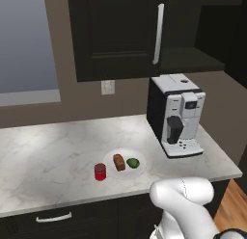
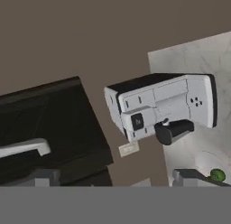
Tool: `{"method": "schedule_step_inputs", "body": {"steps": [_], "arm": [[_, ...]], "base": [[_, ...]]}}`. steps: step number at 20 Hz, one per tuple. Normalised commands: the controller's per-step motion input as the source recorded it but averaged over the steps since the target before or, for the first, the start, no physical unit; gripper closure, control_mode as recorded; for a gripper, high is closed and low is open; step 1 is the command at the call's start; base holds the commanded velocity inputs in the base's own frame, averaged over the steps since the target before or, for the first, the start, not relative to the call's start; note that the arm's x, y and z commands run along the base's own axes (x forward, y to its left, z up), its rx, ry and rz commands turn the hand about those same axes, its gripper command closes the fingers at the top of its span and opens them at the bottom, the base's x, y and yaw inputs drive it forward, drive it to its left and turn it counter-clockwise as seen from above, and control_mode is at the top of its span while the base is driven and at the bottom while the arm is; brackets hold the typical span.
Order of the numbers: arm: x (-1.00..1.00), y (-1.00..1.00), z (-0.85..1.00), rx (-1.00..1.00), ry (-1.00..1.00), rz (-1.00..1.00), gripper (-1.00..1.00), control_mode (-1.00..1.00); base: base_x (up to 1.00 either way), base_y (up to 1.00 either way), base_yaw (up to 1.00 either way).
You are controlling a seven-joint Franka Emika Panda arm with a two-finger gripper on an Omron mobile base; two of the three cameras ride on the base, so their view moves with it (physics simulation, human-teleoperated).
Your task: Pick the avocado and bread from the counter and place them on the plate. Then pick the jam from the cabinet and place it next to the plate. Lastly close the cabinet door.
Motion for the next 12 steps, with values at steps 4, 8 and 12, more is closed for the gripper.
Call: {"method": "schedule_step_inputs", "body": {"steps": [4,8,12], "arm": [[0.38,-0.45,-0.12,0.13,-0.02,0.12,-1.0,-1.0],[0.48,-0.3,-0.19,0.09,0.0,0.13,-1.0,-1.0],[0.43,-0.25,-0.2,0.06,-0.03,0.13,-1.0,-1.0]], "base": [[0.0,0.0,0.0],[0.0,0.0,0.0],[0.0,0.0,0.0]]}}
